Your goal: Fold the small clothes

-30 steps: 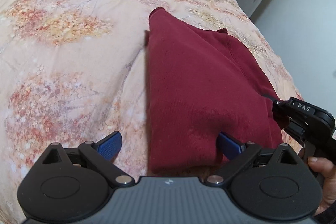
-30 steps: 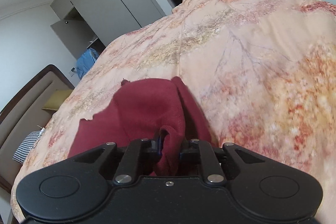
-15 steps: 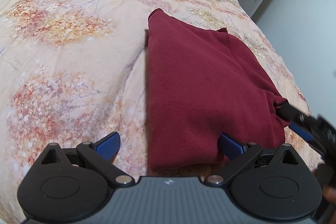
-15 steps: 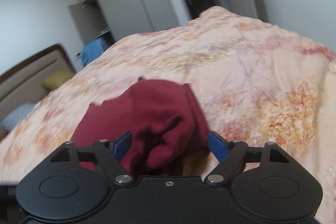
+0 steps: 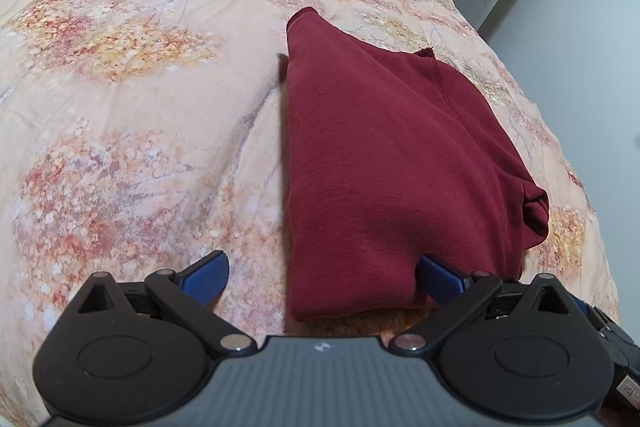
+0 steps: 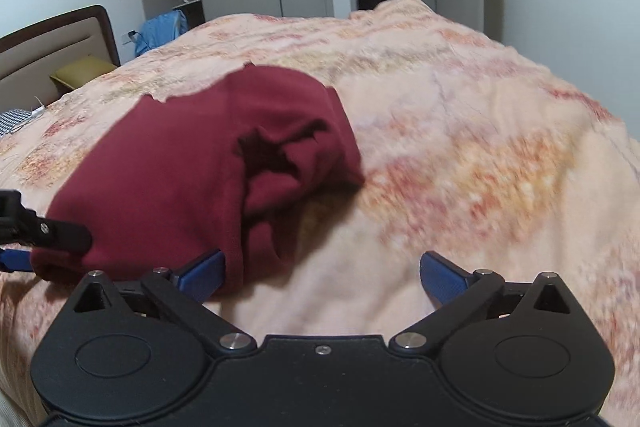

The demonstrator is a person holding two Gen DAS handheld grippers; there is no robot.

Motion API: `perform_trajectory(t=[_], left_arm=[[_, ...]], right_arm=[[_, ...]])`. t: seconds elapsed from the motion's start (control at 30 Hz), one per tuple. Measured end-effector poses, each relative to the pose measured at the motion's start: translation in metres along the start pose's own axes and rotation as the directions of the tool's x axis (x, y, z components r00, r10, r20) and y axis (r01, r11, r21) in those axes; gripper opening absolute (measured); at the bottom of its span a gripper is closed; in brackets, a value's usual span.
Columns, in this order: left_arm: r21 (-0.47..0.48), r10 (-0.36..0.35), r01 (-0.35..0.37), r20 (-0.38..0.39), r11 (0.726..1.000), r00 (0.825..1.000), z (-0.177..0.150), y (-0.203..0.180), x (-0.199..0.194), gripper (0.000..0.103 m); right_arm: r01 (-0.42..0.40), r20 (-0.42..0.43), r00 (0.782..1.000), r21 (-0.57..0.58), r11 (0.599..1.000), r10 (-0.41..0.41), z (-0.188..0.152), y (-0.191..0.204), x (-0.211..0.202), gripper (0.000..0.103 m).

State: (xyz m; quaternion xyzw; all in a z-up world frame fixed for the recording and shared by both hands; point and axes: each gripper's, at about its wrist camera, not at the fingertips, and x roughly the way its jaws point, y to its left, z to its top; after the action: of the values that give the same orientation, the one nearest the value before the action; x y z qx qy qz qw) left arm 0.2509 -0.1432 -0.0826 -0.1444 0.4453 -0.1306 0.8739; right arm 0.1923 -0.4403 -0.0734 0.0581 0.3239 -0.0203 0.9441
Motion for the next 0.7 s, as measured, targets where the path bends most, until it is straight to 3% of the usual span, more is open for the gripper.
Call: perform_trajectory(t=[0.23, 0.33, 0.57, 0.63, 0.7], left_arm=[[0.005, 0.0, 0.0, 0.003, 1.0, 1.0, -0.002, 0.001, -0.001, 0.103], [0.007, -0.004, 0.004, 0.005, 1.0, 1.0, -0.003, 0.002, -0.001, 0.103], [0.014, 0.002, -0.002, 0.003, 1.0, 1.0, -0.003, 0.001, -0.001, 0.103], [0.013, 0.002, -0.002, 0.002, 1.0, 1.0, -0.003, 0.001, -0.001, 0.103], [0.009, 0.004, -0.004, -0.003, 1.0, 1.0, -0.002, 0.0, 0.0, 0.103]], right_arm=[[0.062, -0.015, 0.998, -0.069, 0.996, -0.063, -0.013, 0.002, -0.005, 0.102], [0.024, 0.027, 0.999, 0.013, 1.0, -0.024, -0.005, -0.006, -0.017, 0.102], [0.003, 0.152, 0.988, 0.114, 0.993, -0.021, 0.048, -0.015, -0.02, 0.102], [0.059, 0.131, 0.988, 0.147, 0.987, -0.079, 0.067, -0.016, -0.006, 0.102], [0.134, 0.055, 0.988, 0.18, 0.975, -0.145, 0.084, -0.017, 0.015, 0.102]])
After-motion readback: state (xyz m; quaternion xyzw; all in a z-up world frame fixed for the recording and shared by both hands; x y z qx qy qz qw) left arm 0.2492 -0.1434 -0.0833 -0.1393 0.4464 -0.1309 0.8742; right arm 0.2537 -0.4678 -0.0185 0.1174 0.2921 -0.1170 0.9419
